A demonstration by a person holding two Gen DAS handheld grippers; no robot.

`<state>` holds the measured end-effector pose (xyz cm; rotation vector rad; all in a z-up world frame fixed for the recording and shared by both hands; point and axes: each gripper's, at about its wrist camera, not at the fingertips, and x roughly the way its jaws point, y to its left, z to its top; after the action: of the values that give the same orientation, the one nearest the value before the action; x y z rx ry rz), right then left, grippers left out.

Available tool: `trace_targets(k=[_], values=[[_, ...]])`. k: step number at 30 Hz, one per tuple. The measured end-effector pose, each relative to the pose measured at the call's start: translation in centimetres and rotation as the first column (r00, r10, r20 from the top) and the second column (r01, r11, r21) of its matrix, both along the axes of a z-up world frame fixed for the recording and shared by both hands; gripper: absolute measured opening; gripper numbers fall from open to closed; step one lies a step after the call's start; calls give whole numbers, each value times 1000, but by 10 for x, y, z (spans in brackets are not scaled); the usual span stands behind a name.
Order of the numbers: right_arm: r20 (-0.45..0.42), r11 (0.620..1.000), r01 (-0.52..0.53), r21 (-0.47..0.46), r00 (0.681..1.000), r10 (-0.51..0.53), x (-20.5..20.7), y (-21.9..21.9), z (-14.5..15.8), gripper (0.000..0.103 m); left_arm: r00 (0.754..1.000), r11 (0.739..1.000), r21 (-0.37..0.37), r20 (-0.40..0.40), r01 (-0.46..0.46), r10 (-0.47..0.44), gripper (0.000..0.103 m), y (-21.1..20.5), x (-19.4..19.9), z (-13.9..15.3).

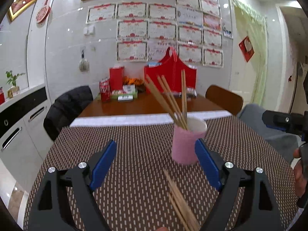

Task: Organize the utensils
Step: 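Move both open grippers back over the remaining chopsticks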

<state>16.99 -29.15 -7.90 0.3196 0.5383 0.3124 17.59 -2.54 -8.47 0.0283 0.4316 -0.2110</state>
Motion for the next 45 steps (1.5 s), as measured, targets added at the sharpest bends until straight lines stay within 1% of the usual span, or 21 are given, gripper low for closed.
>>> trace_targets(k=[4, 9, 14, 16, 20, 22, 24, 26, 30, 33, 34, 37, 40, 43, 45], values=[[-30, 1000, -21, -9, 999, 21, -18, 5, -13, 96, 995, 1000, 3, -101, -8, 8, 82, 0, -11, -19], [-68, 1000, -27, -10, 997, 27, -33, 7, -31, 96, 978, 999, 47, -206, -13, 22, 82, -4, -22, -50], [-109, 1000, -14, -1, 994, 14, -44, 3, -47, 96, 945, 995, 97, -324, -15, 45, 82, -8, -32, -80], [-128, 1000, -21, -10, 992, 20, -47, 5, -56, 96, 927, 994, 109, -373, -7, 48, 82, -10, -38, -95], [-160, 1000, -29, -9, 987, 27, -47, 8, -67, 96, 901, 991, 130, -433, 17, 42, 82, -17, -48, -116], [-174, 1000, -29, -8, 984, 27, -47, 8, -73, 96, 892, 990, 139, -451, 21, 44, 82, -21, -51, -123], [-183, 1000, -30, -7, 983, 29, -46, 9, -76, 96, 895, 991, 130, -445, 19, 41, 82, -21, -55, -126], [-191, 999, -33, -11, 981, 31, -46, 9, -79, 96, 895, 991, 134, -442, 8, 52, 82, -23, -53, -123], [-207, 999, -47, -25, 978, 41, -44, 14, -84, 96, 896, 990, 139, -439, -6, 67, 82, -26, -60, -123], [-223, 997, -65, -52, 973, 52, -43, 23, -89, 96, 899, 985, 173, -430, -3, 78, 82, -29, -66, -123], [-227, 996, -71, -61, 972, 55, -43, 26, -90, 96, 891, 984, 179, -449, 10, 73, 83, -30, -66, -125], [-241, 990, -101, -100, 968, 74, -45, 36, -95, 96, 886, 989, 146, -461, 12, 58, 83, -21, -69, -121], [-257, 978, -139, -157, 962, 96, -50, 49, -100, 96, 884, 990, 144, -465, 16, 53, 83, -13, -68, -118], [-280, 946, -217, -241, 949, 146, -63, 69, -109, 96, 883, 990, 143, -467, 12, 57, 83, -3, -70, -118], [-293, 926, -250, -282, 942, 166, -71, 80, -114, 96, 883, 990, 144, -466, 11, 58, 83, 4, -70, -117]])
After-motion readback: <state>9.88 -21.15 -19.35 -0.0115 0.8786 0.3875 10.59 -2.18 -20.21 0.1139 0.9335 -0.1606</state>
